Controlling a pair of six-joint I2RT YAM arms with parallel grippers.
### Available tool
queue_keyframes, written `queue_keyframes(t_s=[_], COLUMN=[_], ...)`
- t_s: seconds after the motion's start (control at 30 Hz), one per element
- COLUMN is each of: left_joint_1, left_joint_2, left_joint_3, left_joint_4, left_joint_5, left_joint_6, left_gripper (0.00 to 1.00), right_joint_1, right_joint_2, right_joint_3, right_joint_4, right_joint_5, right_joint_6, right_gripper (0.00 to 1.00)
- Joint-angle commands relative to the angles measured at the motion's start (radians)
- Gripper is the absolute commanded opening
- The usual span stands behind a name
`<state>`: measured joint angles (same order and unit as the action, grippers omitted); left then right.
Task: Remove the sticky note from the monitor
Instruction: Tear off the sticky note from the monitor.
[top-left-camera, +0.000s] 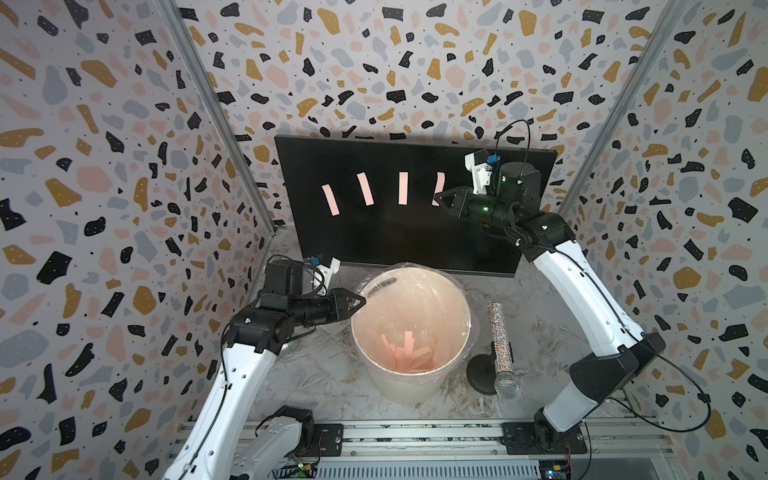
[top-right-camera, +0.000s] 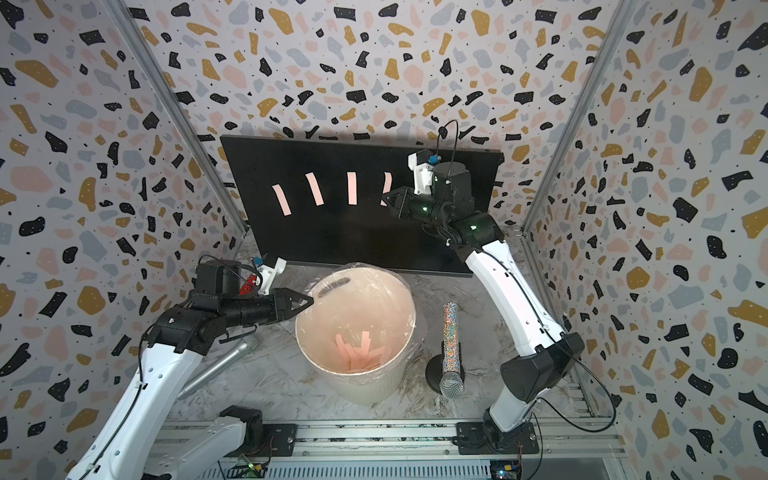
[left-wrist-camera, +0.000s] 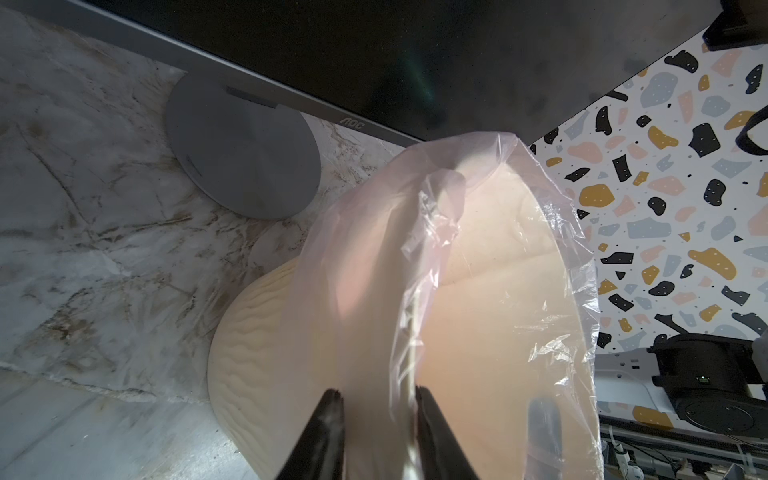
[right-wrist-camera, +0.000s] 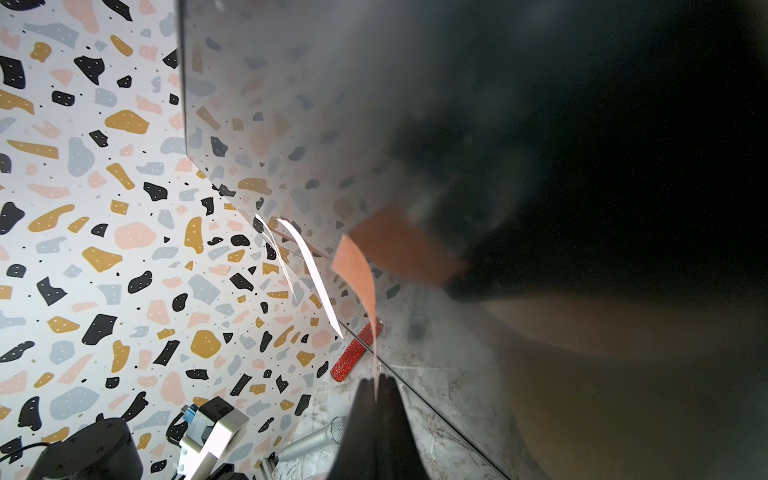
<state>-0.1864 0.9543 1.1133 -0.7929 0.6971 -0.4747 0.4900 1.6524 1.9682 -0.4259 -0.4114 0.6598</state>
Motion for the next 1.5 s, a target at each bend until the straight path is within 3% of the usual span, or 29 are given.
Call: queue_keyframes(t_s=[0.0, 0.97, 1.2, 1.47], left_joint_1=[-0.003, -0.004, -0.004, -0.004], left_joint_2=[0.008, 0.027, 0.027, 0.03], left_joint_3=[0.0, 0.028, 0.026, 0.026], left_joint_4=[-0.01, -0.011, -0.011, -0.01], left_joint_5=[0.002, -0.004, -0.004, -0.005], left_joint_6=[0.015, 0.013, 0.012, 0.011], left_gripper=[0.3, 0.31, 0.31, 0.31], right_joint_1=[-0.004, 0.006, 0.053, 0.133], right_joint_2=[-0.045, -0.299, -0.326, -0.338], right_joint_3=[-0.014, -0.26, -0.276, -0.274], right_joint_4=[0.0, -0.072, -0.125, -0.249], right_joint_5=[-0.01, -0.204, -0.238, -0.196], right_joint_6=[0.018, 0.036, -0.004, -0.088], right_gripper=[0.0, 0.0, 0.0, 0.0])
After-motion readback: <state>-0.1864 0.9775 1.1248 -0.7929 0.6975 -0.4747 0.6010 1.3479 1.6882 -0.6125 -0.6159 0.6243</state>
